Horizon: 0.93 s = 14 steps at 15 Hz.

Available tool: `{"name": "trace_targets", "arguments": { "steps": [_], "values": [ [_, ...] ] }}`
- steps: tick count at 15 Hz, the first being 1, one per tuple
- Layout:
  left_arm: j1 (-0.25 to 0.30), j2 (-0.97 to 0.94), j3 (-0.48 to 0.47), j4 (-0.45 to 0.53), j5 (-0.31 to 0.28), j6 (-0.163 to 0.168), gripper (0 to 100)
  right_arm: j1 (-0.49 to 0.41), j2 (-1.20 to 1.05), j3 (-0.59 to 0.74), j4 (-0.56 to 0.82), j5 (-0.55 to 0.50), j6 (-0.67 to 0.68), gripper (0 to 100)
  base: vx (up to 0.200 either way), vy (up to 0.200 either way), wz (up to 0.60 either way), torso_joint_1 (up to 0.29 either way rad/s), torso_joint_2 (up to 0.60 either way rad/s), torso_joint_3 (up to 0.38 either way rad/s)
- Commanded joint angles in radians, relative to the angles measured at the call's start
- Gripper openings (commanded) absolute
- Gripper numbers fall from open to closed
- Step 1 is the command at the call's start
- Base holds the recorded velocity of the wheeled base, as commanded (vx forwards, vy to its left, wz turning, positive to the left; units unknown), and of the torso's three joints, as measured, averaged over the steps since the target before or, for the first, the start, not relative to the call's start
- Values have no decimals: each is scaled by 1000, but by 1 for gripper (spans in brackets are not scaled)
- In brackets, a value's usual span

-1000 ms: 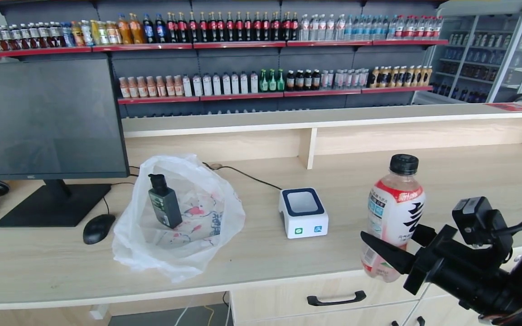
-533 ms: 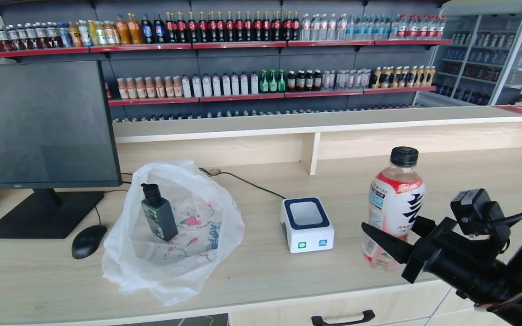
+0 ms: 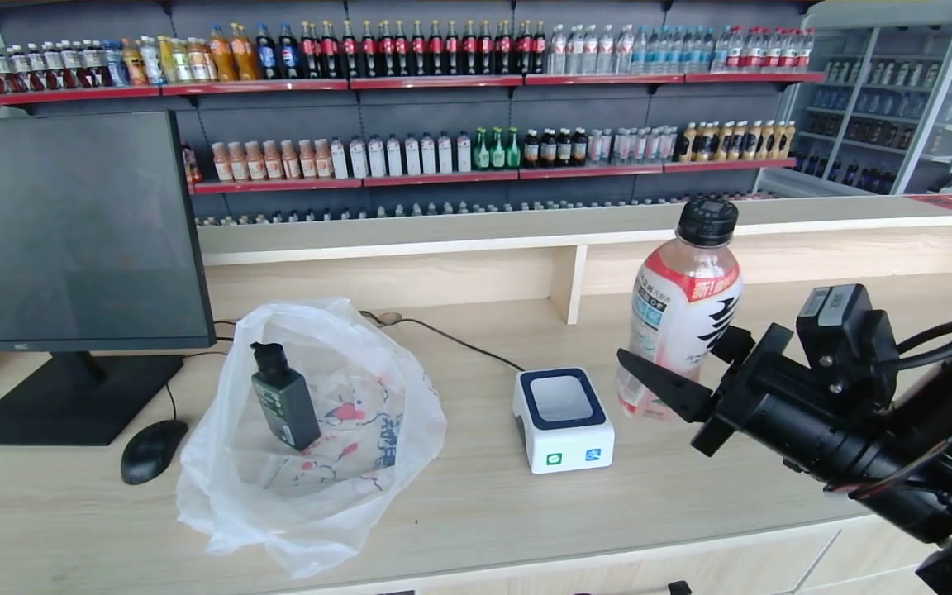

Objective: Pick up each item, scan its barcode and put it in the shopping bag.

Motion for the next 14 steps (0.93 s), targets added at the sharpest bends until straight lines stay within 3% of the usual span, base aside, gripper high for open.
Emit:
{"name": "trace_targets", "arguments": {
  "steps": [1,2,6,10,14],
  "values": [
    [0,0,0,0,0,0,100,4,35,-27,0,26,-46,0,0,0,0,0,0,0],
    [0,0,0,0,0,0,100,5,81,-55,0,55,-158,0,0,0,0,0,0,0],
    [0,0,0,0,0,-1,100,15,156,-182,0,71,-345,0,0,0,0,0,0,0],
    [0,0,0,0,0,-1,100,22,212,-185,0,103,-586,0,0,0,0,0,0,0],
    [0,0,0,0,0,-1,100,33,222,-216,0,121,-715,0,0,0,0,0,0,0]
  ]
}}
